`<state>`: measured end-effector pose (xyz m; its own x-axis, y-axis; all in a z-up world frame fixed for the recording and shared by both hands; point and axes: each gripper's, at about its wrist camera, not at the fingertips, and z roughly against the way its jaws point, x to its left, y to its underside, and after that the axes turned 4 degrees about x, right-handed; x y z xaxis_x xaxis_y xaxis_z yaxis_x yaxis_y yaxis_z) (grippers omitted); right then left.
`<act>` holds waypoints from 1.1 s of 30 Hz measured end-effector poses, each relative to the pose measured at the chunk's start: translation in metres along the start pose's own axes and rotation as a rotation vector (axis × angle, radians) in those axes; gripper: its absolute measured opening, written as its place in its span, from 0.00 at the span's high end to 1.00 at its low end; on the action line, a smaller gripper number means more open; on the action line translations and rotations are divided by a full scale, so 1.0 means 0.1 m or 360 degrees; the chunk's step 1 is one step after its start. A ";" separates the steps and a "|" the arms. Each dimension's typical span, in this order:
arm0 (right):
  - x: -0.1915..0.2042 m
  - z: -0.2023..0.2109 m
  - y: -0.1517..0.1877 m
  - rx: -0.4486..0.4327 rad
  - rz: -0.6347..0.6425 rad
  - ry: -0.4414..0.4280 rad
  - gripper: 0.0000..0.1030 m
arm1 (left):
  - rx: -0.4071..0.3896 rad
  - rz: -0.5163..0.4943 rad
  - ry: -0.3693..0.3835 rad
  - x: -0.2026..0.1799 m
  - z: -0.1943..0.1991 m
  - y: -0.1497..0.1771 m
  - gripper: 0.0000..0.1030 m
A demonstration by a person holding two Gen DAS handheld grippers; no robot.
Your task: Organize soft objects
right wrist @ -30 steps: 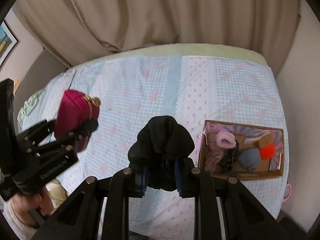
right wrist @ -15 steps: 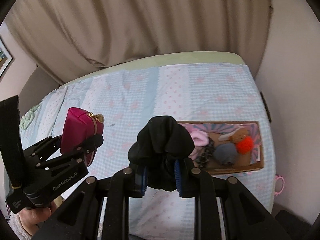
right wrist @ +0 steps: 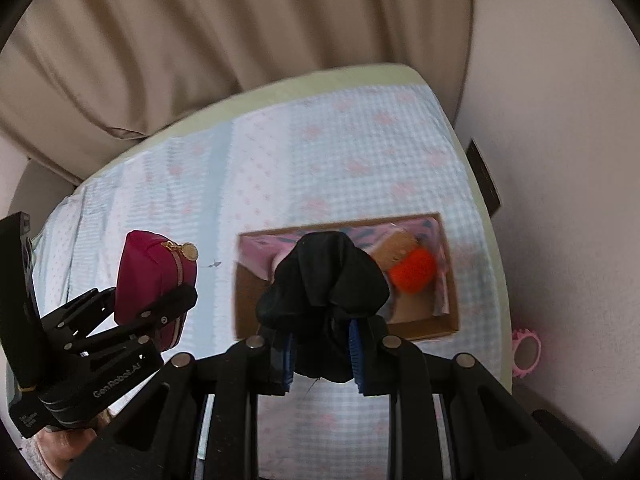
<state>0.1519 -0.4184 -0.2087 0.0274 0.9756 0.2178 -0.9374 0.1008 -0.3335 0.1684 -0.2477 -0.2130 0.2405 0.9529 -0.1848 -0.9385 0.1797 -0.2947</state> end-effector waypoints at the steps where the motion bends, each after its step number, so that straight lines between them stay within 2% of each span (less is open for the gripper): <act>1: -0.08 -0.06 -0.02 0.0020 -0.0013 0.0001 0.80 | 0.0030 -0.0003 0.0007 -0.04 -0.10 -0.02 0.56; 7: -0.55 -0.53 -0.15 0.0166 -0.0107 -0.0001 0.80 | 0.0171 -0.0050 -0.0024 -0.22 -0.69 -0.21 0.56; 16: -0.95 -1.27 -0.19 0.0395 -0.0206 -0.0019 0.80 | 0.0344 -0.0086 -0.0036 -0.30 -1.45 -0.50 0.56; 22: -1.05 -1.53 -0.10 0.0479 -0.0231 -0.0029 0.80 | 0.0423 -0.0189 -0.0042 -0.33 -1.70 -0.45 0.56; 24: -1.09 -1.57 -0.09 0.0488 -0.0250 -0.0038 0.80 | 0.0437 -0.0220 -0.0013 -0.35 -1.70 -0.40 0.49; 25: -1.12 -1.59 -0.09 0.0489 -0.0259 -0.0040 0.75 | 0.0433 -0.0246 -0.0013 -0.36 -1.68 -0.38 0.44; 26: -1.15 -1.59 -0.08 0.0489 -0.0273 -0.0042 0.69 | 0.0425 -0.0287 -0.0029 -0.37 -1.66 -0.34 0.21; 27: -1.17 -1.60 -0.08 0.0489 -0.0287 -0.0048 0.50 | 0.0407 -0.0314 -0.0076 -0.37 -1.64 -0.32 0.09; 28: -1.16 -1.61 -0.09 0.0491 -0.0293 -0.0052 0.35 | 0.0385 -0.0351 -0.0135 -0.36 -1.63 -0.28 0.04; 29: -1.15 -1.62 -0.08 0.0488 -0.0291 -0.0042 0.26 | 0.0379 -0.0372 -0.0141 -0.35 -1.62 -0.25 0.02; 30: -1.16 -1.61 -0.08 0.0478 -0.0281 -0.0011 0.06 | 0.0386 -0.0377 -0.0137 -0.33 -1.61 -0.22 0.02; 31: -1.16 -1.63 -0.07 0.0479 -0.0275 -0.0009 0.00 | 0.0396 -0.0370 -0.0140 -0.31 -1.61 -0.20 0.02; 33: -1.17 -1.65 -0.05 0.0490 -0.0279 -0.0010 0.00 | 0.0400 -0.0354 -0.0137 -0.27 -1.59 -0.17 0.02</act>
<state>0.2102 -0.5011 -0.3839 0.1959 0.9474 0.2529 -0.9793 0.2022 0.0013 0.2175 -0.3153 -0.3516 0.4344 0.8988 -0.0589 -0.8997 0.4298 -0.0766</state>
